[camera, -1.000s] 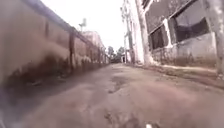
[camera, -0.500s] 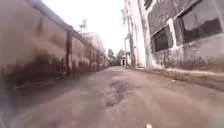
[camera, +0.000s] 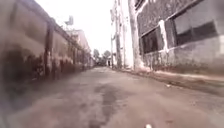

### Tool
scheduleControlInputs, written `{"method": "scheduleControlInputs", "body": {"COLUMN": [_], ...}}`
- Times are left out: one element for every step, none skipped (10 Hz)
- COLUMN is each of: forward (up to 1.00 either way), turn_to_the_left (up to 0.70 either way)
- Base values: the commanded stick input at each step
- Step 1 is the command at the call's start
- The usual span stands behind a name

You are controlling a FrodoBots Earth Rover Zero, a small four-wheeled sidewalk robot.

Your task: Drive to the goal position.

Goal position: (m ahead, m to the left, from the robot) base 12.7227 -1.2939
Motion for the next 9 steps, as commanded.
{"method": "scheduleControlInputs", "body": {"forward": [1.0,1.0,1.0,1.0,1.0,1.0,1.0,1.0,1.0], "turn_to_the_left": [0.0,0.0,0.0,0.0,0.0,0.0,0.0,0.0,0.0]}}
